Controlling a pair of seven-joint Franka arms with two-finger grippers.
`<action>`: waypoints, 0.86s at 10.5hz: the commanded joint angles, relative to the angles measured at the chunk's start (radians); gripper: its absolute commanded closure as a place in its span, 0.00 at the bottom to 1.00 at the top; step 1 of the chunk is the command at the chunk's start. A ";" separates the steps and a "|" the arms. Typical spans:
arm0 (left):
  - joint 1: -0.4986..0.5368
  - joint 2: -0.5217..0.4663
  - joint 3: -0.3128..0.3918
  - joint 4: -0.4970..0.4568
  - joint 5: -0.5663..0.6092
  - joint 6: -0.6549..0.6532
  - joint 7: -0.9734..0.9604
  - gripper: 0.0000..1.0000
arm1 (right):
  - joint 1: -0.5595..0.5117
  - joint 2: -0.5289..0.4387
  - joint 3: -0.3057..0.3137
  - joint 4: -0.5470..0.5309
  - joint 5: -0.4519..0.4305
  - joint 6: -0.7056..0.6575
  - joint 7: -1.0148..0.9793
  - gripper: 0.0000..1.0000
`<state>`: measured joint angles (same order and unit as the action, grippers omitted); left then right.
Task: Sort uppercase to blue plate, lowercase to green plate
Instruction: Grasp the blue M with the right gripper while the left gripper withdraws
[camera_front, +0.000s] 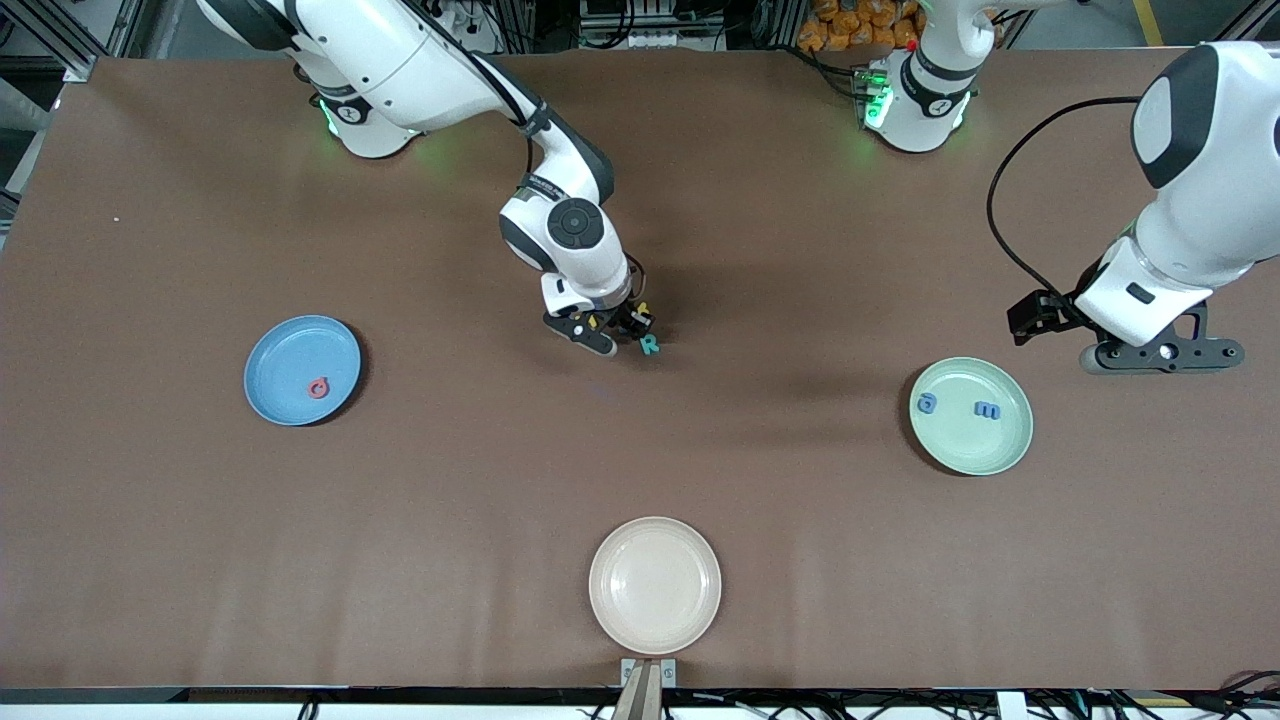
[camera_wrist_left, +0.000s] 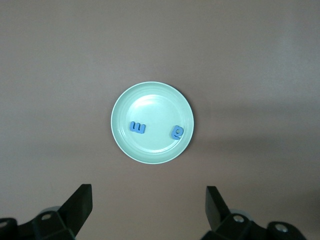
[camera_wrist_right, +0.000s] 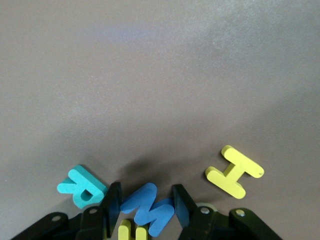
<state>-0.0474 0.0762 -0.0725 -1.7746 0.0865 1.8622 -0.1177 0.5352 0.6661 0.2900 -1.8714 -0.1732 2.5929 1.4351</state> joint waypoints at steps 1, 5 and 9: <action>-0.009 -0.016 0.013 0.001 -0.025 -0.020 0.009 0.00 | -0.012 0.024 0.001 0.028 -0.025 0.000 0.011 0.57; -0.009 -0.016 0.013 0.000 -0.025 -0.020 0.009 0.00 | -0.023 0.023 0.001 0.051 -0.022 -0.057 -0.019 0.57; -0.011 -0.015 0.013 0.000 -0.025 -0.020 0.009 0.00 | -0.044 0.018 0.000 0.063 -0.022 -0.069 -0.059 0.57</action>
<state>-0.0480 0.0760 -0.0721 -1.7747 0.0865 1.8604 -0.1177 0.5170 0.6699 0.2814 -1.8368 -0.1750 2.5421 1.4105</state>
